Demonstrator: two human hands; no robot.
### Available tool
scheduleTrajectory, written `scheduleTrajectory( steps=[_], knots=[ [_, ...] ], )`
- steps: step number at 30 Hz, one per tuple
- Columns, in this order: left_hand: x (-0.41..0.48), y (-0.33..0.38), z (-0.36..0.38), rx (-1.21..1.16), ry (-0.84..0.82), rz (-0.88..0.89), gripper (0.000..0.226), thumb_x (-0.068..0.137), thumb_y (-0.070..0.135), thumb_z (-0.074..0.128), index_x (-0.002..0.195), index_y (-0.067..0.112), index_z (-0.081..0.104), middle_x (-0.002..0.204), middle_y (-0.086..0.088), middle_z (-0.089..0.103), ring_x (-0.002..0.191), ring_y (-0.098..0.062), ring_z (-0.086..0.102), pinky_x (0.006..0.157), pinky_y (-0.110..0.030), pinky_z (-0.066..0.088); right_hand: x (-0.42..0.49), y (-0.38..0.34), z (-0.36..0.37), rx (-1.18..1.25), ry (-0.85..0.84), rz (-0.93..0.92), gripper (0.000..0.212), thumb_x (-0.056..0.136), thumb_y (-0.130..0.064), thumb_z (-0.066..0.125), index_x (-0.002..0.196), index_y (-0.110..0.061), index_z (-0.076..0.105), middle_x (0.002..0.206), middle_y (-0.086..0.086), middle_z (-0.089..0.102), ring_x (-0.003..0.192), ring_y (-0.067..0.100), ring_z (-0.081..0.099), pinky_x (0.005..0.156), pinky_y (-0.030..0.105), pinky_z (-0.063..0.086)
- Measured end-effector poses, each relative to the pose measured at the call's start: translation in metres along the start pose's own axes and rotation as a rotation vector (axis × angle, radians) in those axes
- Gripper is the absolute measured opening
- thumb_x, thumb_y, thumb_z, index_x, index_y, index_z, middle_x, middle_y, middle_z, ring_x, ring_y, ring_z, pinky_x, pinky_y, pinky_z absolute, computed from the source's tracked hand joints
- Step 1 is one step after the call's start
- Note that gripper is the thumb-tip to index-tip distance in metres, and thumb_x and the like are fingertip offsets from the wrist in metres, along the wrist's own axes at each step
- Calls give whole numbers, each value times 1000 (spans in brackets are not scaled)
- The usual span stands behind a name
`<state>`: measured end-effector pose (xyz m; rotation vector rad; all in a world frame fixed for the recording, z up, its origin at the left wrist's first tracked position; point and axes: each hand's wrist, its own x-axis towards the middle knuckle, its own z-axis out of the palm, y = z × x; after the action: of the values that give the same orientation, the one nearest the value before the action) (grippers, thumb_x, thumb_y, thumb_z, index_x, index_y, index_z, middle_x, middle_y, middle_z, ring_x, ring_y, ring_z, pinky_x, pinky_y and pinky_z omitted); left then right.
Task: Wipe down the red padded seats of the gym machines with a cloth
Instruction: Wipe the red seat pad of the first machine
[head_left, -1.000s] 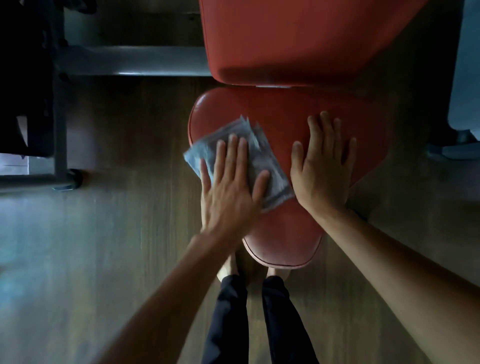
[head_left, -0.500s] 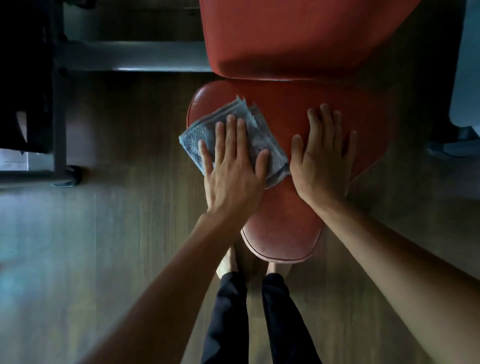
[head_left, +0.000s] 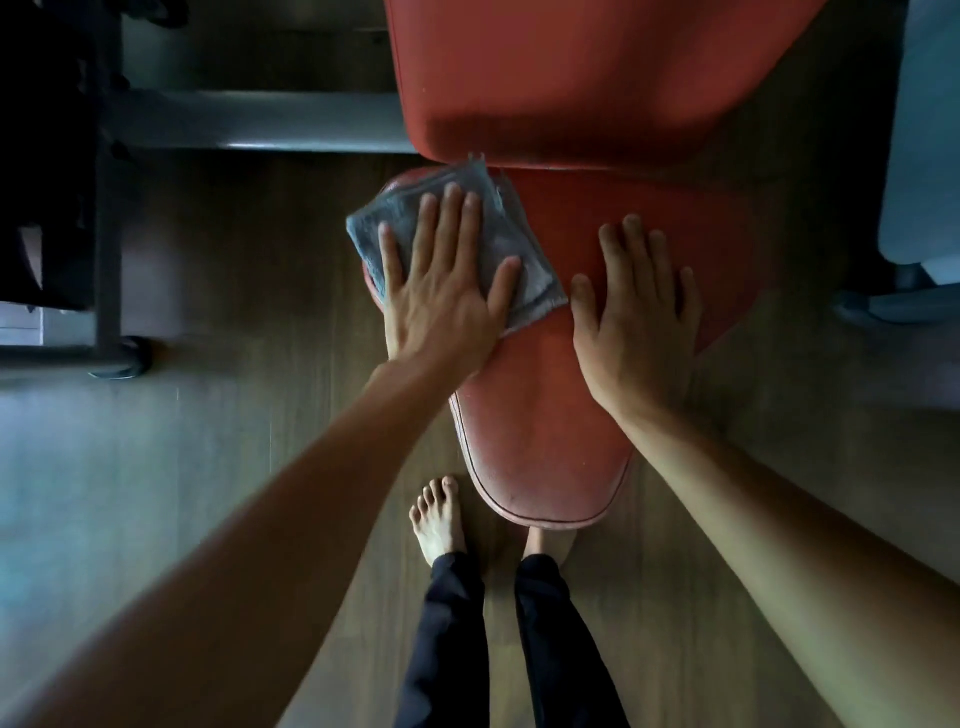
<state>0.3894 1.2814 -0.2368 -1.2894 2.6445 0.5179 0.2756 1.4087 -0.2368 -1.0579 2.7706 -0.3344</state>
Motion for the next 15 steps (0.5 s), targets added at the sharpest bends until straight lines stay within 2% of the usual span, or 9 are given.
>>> scheduleTrajectory(
  steps=[4,7,11,15],
  knots=[
    [0,10,2,-64,42,-117,72,103,58,20,160,18,0,168,1,-5,154,-15,-12,123,-46,-13,1,0,-1,23,-38,22,56,102,-47,32,154,-26,31,163,-4,24,151,16,17,120,44,10],
    [-38,25,3,-159,-3,-177,71,103,56,20,159,20,-5,167,4,-12,152,-13,-19,123,-45,-14,3,0,-4,52,-49,18,56,100,-45,36,153,-26,34,163,-4,25,151,17,18,120,45,10],
    [-115,47,0,-298,-115,-92,72,103,57,20,158,24,-12,164,9,-22,148,-8,-28,122,-38,-18,5,0,-7,100,-101,51,56,100,-43,40,153,-28,32,163,-6,22,152,15,14,121,44,7],
    [-148,47,9,-203,-137,27,72,102,62,15,157,26,-12,164,8,-20,150,-10,-26,122,-38,-19,4,9,-10,121,-135,48,56,102,-45,37,155,-30,27,165,-6,17,153,15,9,121,44,4]
  ],
)
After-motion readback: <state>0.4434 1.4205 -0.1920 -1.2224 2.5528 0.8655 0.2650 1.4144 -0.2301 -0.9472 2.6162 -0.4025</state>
